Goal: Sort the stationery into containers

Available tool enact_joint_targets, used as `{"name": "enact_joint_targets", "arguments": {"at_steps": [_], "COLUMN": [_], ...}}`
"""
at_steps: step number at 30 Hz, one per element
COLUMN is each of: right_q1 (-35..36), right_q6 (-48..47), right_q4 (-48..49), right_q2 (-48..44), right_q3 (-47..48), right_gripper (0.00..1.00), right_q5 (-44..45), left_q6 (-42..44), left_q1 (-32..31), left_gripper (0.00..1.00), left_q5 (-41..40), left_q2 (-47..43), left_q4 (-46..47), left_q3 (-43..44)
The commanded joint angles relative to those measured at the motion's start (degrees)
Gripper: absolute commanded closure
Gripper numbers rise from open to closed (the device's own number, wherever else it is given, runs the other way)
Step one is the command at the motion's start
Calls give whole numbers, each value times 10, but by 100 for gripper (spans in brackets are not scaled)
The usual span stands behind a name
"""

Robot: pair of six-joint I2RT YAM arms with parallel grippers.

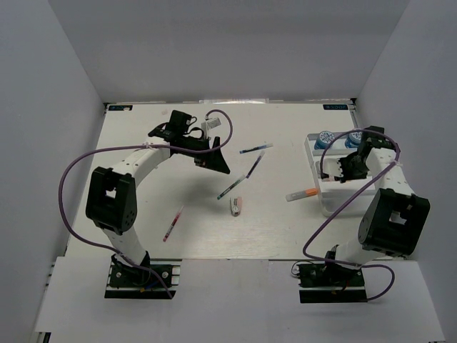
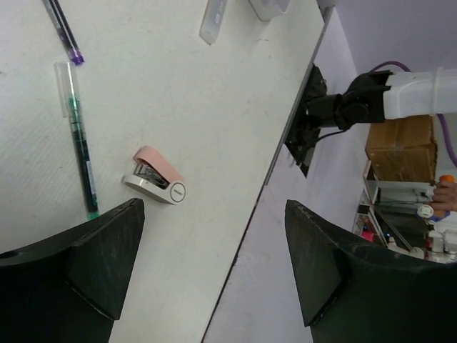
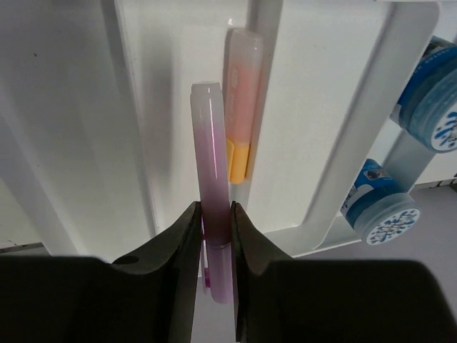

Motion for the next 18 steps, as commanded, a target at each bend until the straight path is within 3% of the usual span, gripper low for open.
{"name": "enact_joint_targets", "arguments": {"at_steps": [1, 5, 10, 15, 18], "right_q1": [-1, -1, 0, 0, 0], "right_q6": [-55, -50, -50, -47, -50], "right_q4": [9, 17, 42, 50, 48], "right_q2": [12, 24, 22, 19, 11], "right_q3": [-13, -21, -44, -42, -44], "right_gripper": [100, 98, 80, 55, 49], "right_q5": [19, 37, 39, 25, 20], "left_q6": [4, -3, 11, 16, 20], "left_q1": [-4, -4, -9, -20, -25], "left_gripper": [11, 10, 6, 2, 2], "left_q5": [-33, -58, -101, -138, -143], "left_q2": [-23, -39, -69, -128, -126], "left_q4": [24, 57, 80, 131, 119], "left_q3": [0, -18, -39, -87, -82]}}
